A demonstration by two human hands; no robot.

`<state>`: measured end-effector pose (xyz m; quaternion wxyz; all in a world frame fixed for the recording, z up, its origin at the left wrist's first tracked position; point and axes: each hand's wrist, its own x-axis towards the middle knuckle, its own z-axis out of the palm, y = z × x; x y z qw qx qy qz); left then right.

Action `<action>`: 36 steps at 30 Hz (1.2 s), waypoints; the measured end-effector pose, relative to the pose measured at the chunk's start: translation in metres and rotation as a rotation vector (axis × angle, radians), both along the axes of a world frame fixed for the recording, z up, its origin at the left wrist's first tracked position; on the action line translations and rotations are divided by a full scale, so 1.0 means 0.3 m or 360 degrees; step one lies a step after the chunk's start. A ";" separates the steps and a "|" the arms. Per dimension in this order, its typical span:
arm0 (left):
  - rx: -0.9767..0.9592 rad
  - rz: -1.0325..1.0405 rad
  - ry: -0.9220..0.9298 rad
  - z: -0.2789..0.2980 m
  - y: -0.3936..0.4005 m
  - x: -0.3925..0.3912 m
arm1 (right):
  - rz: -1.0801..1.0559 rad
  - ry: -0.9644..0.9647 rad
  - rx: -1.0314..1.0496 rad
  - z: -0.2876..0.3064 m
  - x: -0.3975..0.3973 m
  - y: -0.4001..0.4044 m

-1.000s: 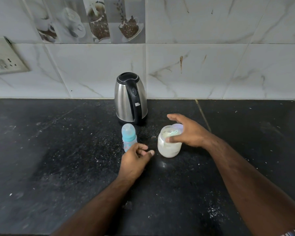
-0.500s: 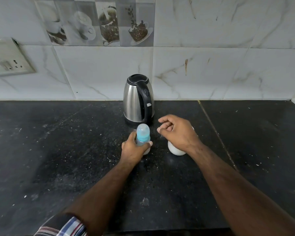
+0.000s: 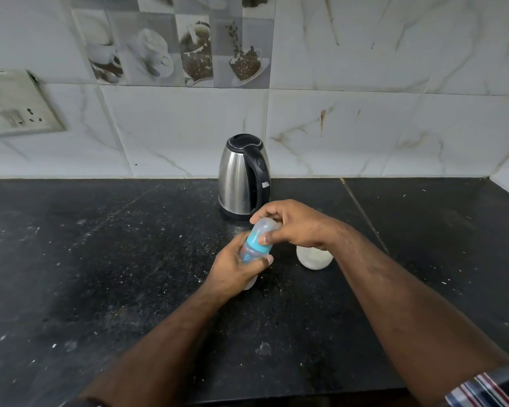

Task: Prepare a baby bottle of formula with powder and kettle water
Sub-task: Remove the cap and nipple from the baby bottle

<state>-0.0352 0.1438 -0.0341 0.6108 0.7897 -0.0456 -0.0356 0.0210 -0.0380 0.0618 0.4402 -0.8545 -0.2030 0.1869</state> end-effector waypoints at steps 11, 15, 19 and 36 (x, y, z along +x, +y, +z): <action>0.0034 0.0023 0.0041 0.008 0.059 -0.021 | 0.0249 -0.0140 -0.0457 0.061 -0.009 0.091; -0.0001 0.0007 0.0080 -0.005 0.061 -0.030 | 0.0338 0.0053 -0.0292 0.078 -0.004 0.070; 0.0022 0.0012 0.0078 -0.008 0.057 -0.035 | 0.0270 0.0023 -0.0339 0.077 0.012 0.073; -0.0200 0.0497 0.0093 -0.027 0.122 -0.024 | -0.0532 -0.0033 0.0012 -0.364 -0.057 0.094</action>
